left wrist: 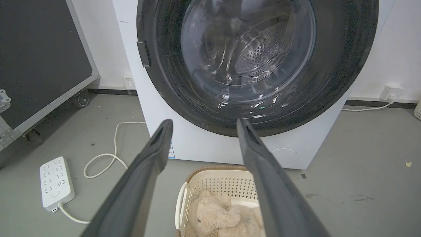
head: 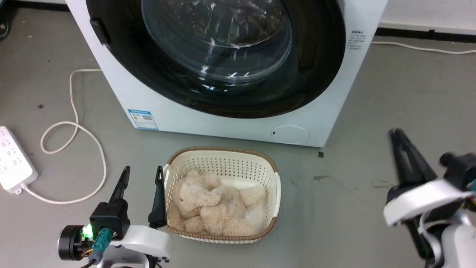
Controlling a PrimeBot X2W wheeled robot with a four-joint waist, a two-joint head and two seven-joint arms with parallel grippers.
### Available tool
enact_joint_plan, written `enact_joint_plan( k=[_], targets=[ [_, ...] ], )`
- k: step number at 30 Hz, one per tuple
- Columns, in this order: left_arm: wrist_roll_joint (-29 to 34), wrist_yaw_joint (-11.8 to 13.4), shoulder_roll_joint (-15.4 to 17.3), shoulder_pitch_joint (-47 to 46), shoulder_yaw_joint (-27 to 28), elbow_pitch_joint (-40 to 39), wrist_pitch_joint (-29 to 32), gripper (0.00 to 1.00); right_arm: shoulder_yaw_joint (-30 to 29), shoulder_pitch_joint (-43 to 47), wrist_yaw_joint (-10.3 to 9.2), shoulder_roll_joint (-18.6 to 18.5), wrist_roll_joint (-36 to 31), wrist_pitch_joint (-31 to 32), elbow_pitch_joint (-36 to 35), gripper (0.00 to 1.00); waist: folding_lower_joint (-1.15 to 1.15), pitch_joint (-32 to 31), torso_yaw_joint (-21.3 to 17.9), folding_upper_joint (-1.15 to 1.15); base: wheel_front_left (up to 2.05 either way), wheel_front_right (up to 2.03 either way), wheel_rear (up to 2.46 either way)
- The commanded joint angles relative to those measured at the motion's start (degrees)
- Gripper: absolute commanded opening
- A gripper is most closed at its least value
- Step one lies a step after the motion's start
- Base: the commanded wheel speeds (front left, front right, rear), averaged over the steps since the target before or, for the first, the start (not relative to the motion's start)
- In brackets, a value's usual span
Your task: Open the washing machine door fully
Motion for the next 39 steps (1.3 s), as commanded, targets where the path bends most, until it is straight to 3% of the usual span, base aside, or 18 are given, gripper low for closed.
enact_joint_plan(
  k=[1, 15, 39],
  targets=[
    [-0.22, 0.35, 0.0, -0.99, -0.21, -0.37, -0.62, 1.0, -0.59, -1.86, 0.12, -0.43, 1.23, 0.29, 0.31, 0.0, -0.01, 0.45, 0.27, 0.0, 0.0, 0.0, 0.0],
    [-1.43, 1.11, 0.0, -2.17, -0.83, -1.9, -2.42, 1.0, -9.01, -18.18, 0.17, 1.46, 12.81, 9.82, 9.17, 0.0, -0.01, 4.59, 2.18, 0.0, 0.0, 0.0, 0.0],
    [-4.14, 2.31, 0.0, -4.66, -2.66, -3.38, -5.29, 1.0, -22.2, -45.94, 0.24, 1.69, 19.08, 23.59, 30.21, 0.0, -0.01, 11.24, 6.94, 0.0, 0.0, 0.0, 0.0]
  ],
)
